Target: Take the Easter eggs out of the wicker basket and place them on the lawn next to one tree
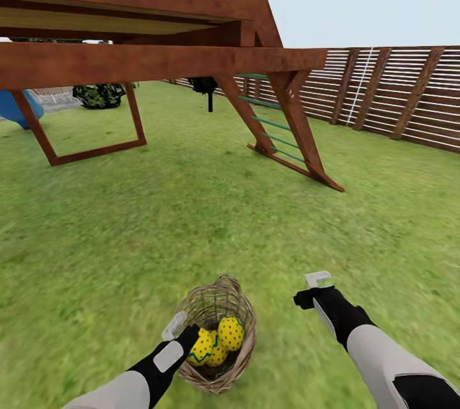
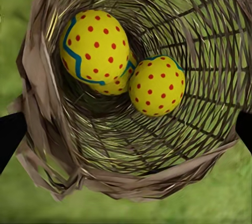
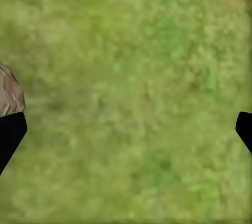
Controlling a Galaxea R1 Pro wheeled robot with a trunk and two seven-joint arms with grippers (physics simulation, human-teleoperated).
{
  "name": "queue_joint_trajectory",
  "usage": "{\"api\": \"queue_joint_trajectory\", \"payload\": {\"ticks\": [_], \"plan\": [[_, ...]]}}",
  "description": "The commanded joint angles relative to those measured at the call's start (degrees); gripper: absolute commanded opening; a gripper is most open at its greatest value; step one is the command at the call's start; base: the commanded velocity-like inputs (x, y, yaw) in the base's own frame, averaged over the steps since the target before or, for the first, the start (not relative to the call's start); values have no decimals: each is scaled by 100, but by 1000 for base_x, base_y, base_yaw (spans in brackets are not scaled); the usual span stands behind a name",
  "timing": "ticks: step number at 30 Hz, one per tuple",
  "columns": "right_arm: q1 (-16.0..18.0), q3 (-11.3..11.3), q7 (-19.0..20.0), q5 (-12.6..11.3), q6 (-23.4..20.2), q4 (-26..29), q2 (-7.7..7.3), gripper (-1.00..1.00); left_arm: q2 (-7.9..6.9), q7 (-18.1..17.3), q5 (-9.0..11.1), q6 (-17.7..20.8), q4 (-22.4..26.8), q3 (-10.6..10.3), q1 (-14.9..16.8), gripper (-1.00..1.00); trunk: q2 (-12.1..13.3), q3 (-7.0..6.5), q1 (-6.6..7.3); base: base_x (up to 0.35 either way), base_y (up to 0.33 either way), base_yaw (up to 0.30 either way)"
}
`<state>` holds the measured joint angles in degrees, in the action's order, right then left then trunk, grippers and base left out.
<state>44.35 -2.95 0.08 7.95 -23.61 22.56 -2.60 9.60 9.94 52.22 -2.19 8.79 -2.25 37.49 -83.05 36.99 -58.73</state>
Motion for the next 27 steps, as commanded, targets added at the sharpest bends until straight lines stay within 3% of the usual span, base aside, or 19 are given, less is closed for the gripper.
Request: {"api": "queue_joint_trajectory", "payload": {"ticks": [1,5,11,13,19,27], "plan": [[2,-30,1,40,-39,9,-4,100,-8,27,63,-18,0,-21,3,100,-3,5,0,0,-18,0],[-1,-30,1,35,-39,5,-4,100,-39,26,212,-47,-15,1,-4,100,-3,5,0,0,-7,0],[-5,-30,1,31,-39,3,-4,100,-53,12,263,-285,-10,11,-20,100,-3,5,0,0,0,0],[-5,-30,1,31,-39,3,-4,100,-87,-8,307,-305,-6,122,-64,100,-3,5,0,0,0,0],[-13,-30,1,31,-39,3,-4,100,-119,-42,688,-316,-8,445,-156,100,-3,5,0,0,0,0],[-14,-30,1,27,-39,3,-4,100,-125,-36,736,-317,-11,477,-163,100,-243,113,-131,0,0,0]]}}
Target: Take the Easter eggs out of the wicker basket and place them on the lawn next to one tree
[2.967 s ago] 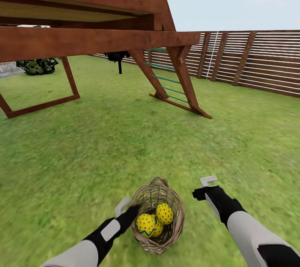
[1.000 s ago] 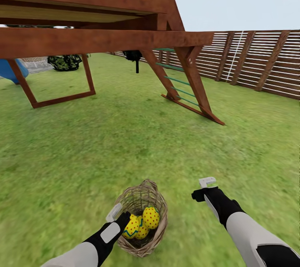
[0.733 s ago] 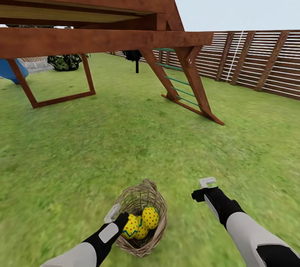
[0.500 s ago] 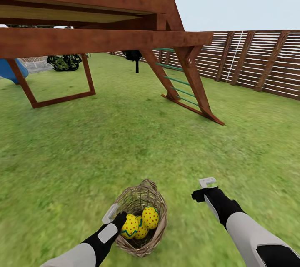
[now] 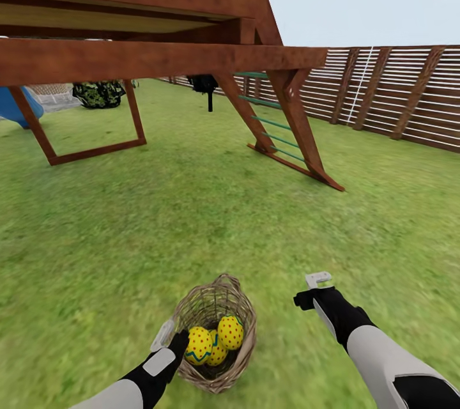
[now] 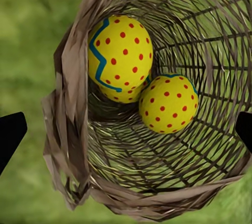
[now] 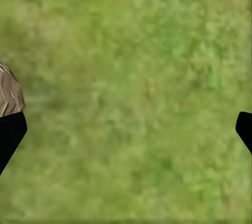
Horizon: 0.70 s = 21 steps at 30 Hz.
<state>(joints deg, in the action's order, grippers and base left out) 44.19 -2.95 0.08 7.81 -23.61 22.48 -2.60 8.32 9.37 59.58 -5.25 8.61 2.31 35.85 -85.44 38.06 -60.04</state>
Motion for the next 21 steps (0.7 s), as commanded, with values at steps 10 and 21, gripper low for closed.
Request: {"api": "queue_joint_trajectory", "payload": {"ticks": [10,21], "plan": [[2,57,73,-15,-31,63,-57,100,-5,18,1,-11,21,24,1,100,-405,185,-220,0,0,0],[2,1203,2380,-463,-37,89,-658,100,3,13,1,-11,9,24,1,100,-686,311,-374,0,0,0]]}}
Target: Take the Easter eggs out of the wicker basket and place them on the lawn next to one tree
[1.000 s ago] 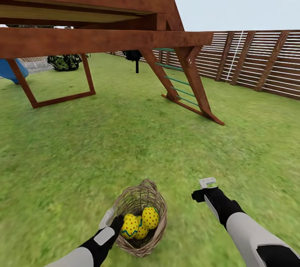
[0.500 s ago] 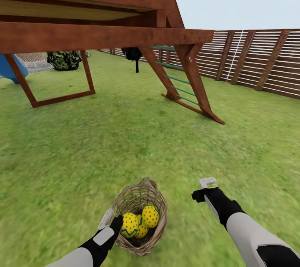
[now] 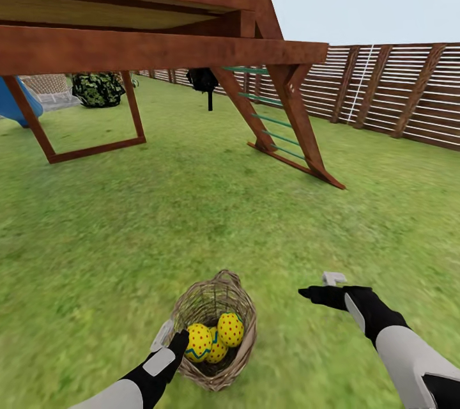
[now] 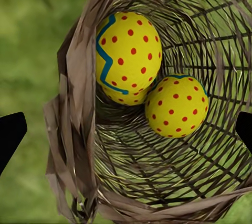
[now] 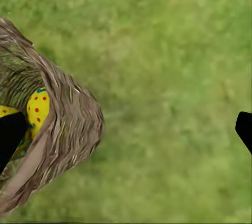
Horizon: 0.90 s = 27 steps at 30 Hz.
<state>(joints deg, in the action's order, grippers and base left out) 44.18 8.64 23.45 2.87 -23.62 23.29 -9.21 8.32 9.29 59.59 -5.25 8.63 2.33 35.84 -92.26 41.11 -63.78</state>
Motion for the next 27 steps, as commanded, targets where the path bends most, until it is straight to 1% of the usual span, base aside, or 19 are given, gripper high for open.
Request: {"api": "queue_joint_trajectory", "payload": {"ticks": [1,3,6,27], "plan": [[2,68,238,35,-36,0,-12,100,3,21,0,-11,7,22,2,100,-44,23,-22,0,0,0],[2,84,358,40,-37,-2,-22,100,3,21,0,-11,2,22,2,100,-124,59,-66,0,0,0],[2,92,427,52,-37,13,-27,100,3,21,1,-11,-1,22,2,100,-245,113,-132,0,0,0],[2,94,442,69,-39,27,-28,100,3,12,0,4,41,13,0,100,-1087,490,-593,0,0,0]]}}
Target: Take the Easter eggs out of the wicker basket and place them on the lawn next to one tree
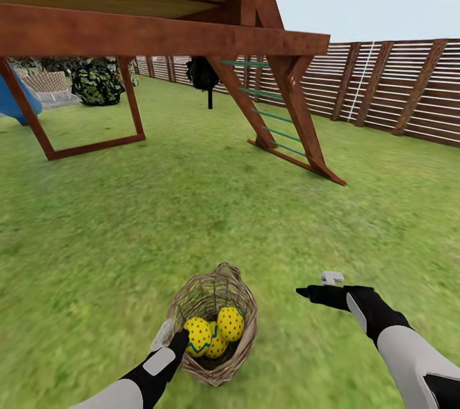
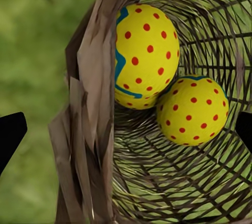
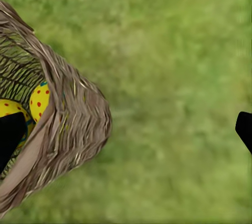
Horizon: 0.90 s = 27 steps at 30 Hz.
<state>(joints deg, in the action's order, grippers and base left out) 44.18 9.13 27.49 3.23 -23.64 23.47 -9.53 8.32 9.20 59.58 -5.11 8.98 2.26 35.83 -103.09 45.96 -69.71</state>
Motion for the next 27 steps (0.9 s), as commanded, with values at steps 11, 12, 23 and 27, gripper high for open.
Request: {"api": "queue_joint_trajectory", "payload": {"ticks": [11,12,23,27], "plan": [[3,45,37,34,-42,8,4,100,6,21,-4,-5,3,13,3,100,-445,203,-242,0,0,0],[3,45,37,31,-44,8,4,100,11,21,-7,-4,8,12,1,100,-485,221,-264,0,0,0],[3,45,37,29,-42,8,4,100,4,21,-8,0,24,12,3,100,-766,347,-417,0,0,0],[3,45,37,29,-40,8,4,100,3,21,-8,1,25,12,3,100,-766,347,-417,0,0,0]]}}
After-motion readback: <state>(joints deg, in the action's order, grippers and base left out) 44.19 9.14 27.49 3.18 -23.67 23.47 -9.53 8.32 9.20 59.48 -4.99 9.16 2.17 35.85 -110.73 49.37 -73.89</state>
